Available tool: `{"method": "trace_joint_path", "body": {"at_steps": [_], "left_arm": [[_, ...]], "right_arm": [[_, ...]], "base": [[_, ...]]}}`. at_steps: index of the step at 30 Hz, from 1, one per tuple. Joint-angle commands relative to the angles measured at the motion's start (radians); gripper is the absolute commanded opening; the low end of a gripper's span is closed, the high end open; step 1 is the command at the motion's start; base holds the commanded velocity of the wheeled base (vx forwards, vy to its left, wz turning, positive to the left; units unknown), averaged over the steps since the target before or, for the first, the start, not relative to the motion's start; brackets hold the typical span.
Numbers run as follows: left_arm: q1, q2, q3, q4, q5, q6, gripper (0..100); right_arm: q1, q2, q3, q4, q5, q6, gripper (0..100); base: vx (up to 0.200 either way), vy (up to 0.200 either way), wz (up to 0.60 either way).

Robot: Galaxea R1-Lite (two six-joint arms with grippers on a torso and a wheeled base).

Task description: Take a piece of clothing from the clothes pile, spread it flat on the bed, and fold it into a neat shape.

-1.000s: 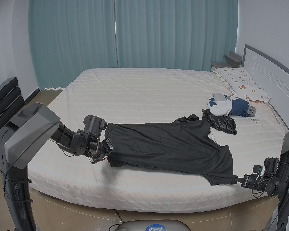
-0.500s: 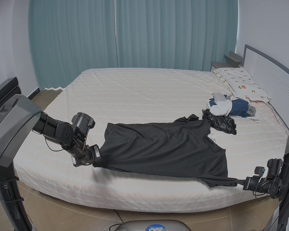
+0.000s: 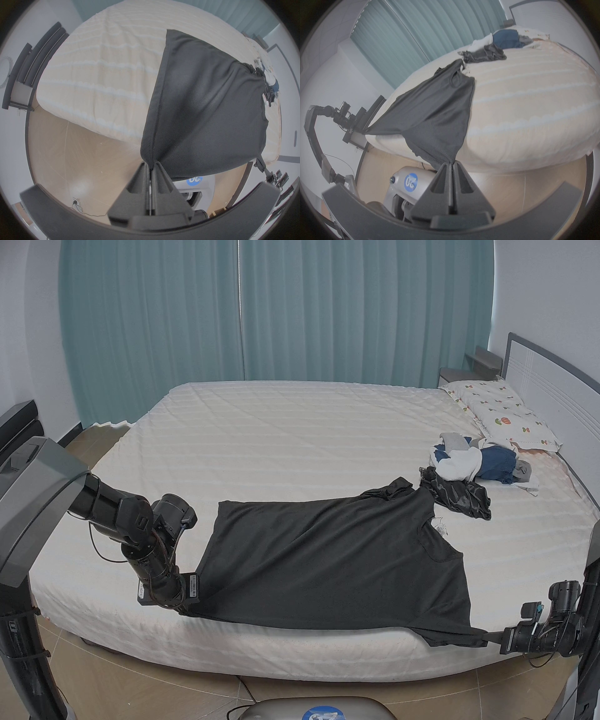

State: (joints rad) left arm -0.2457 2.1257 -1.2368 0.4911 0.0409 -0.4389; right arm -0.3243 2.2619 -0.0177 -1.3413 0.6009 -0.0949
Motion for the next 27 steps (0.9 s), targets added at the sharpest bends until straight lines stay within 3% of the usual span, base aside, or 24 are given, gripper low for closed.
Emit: {"method": "trace_joint_path", "body": {"at_steps": [1,6,7,9,10,15,22,27], "left_arm": [[-0.006,0.057,-0.009,0.004,0.007,0.005,0],[-0.01,0.099,-0.004,0.006,0.005,0.005,0],[-0.012,0.108,-0.003,0.004,0.01,0.005,100],[-0.02,0.122,-0.003,0.003,0.013,0.005,100],[-0.02,0.126,-0.006,0.003,0.014,0.005,100],[-0.02,0.122,-0.013,0.001,0.013,-0.006,100],[-0.003,0.079,-0.038,-0.014,-0.006,-0.026,100],[0.017,0.057,-0.047,-0.092,-0.105,-0.072,100]], "right_arm": [[0.008,0.019,0.018,0.04,-0.001,-0.029,0],[0.011,0.045,0.018,0.04,-0.003,-0.032,0],[0.011,0.051,0.018,0.04,-0.004,-0.031,0],[0.011,0.064,0.016,0.04,-0.004,-0.031,0],[0.011,0.073,0.015,0.04,-0.006,-0.031,100],[0.008,0.067,0.008,0.025,-0.009,-0.031,100],[-0.002,0.045,0.008,-0.099,-0.004,0.023,100],[0.037,0.061,-0.001,-0.223,-0.01,0.181,100]], "base": [[0.0,0.0,0.0],[0.0,0.0,0.0],[0.0,0.0,0.0],[0.0,0.0,0.0],[0.0,0.0,0.0],[0.0,0.0,0.0],[0.0,0.0,0.0],[0.0,0.0,0.0]]}}
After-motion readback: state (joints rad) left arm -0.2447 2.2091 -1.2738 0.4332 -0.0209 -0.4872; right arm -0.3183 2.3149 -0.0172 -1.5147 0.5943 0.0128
